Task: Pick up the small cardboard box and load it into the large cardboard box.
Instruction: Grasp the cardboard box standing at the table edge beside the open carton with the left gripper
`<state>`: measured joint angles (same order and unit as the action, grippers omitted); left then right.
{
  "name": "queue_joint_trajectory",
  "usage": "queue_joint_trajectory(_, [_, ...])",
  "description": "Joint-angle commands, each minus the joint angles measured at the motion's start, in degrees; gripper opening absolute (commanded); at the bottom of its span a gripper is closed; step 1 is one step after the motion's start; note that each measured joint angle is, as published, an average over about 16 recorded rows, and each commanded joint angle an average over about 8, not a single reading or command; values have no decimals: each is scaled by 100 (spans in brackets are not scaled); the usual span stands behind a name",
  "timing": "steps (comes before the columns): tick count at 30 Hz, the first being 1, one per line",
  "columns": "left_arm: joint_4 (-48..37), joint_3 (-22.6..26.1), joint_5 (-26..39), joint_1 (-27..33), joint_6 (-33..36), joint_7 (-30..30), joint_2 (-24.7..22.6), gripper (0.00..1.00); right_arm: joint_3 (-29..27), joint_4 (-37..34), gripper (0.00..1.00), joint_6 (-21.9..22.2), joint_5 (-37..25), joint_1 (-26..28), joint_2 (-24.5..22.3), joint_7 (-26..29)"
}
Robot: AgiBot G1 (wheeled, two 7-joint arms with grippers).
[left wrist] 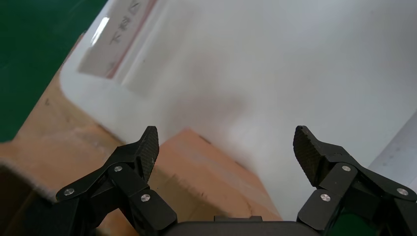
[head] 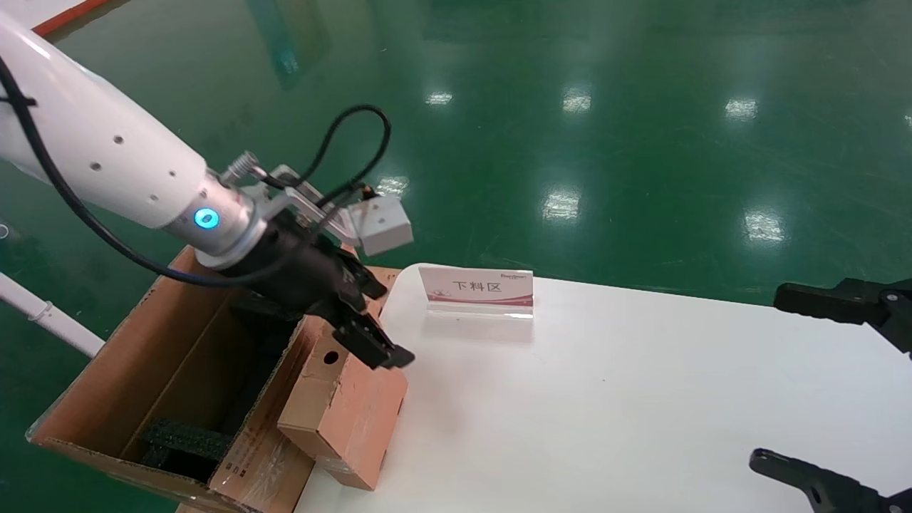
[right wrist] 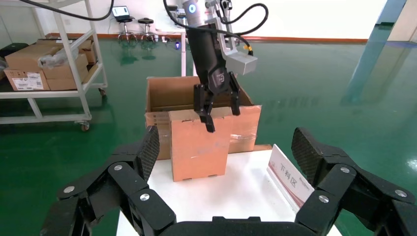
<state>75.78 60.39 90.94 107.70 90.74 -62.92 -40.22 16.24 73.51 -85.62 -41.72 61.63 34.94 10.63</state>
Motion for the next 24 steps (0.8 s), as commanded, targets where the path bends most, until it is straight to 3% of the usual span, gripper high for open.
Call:
queue_joint_trajectory(1, [14, 181, 23, 181, 1, -174, 34, 100, 1, 0, 100, 0, 1, 0, 0, 0])
queue_joint_trajectory(24, [12, 2555, -590, 1759, -29, -956, 65, 100, 10, 0, 100, 4, 7, 2, -4, -5])
